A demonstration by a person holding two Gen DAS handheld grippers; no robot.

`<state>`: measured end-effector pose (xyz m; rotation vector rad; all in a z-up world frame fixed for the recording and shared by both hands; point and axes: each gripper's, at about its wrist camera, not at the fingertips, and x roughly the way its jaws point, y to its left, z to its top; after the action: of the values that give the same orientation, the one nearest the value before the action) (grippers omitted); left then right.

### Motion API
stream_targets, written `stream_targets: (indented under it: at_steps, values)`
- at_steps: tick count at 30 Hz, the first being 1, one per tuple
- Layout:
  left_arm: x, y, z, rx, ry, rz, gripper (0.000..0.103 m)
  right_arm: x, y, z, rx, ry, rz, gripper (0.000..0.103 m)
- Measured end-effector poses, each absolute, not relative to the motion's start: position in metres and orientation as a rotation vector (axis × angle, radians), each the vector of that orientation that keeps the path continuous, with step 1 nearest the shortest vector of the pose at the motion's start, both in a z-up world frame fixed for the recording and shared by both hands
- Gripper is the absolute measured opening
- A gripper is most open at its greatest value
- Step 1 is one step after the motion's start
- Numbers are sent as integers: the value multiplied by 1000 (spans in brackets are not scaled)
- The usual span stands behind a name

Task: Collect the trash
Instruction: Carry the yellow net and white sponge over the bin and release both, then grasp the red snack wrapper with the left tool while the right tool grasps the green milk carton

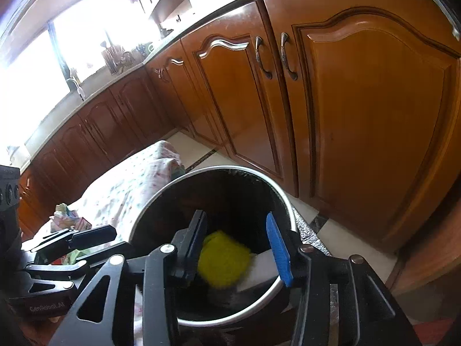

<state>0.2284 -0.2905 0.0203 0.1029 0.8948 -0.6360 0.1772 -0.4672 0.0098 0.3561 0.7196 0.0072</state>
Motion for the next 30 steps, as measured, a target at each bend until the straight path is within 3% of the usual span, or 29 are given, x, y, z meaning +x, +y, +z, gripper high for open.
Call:
stream_targets:
  at_steps: [4,11,30]
  values:
    - [221,-279,23,87,878,-623,57,165,-461,15,384,682,29,83]
    - [199,-233,24,49,842,-547,61,145,-438,23,439,640,64,89]
    - [138,-94,10,-84,826,-328,64,118,-347,15,507,671,226,91]
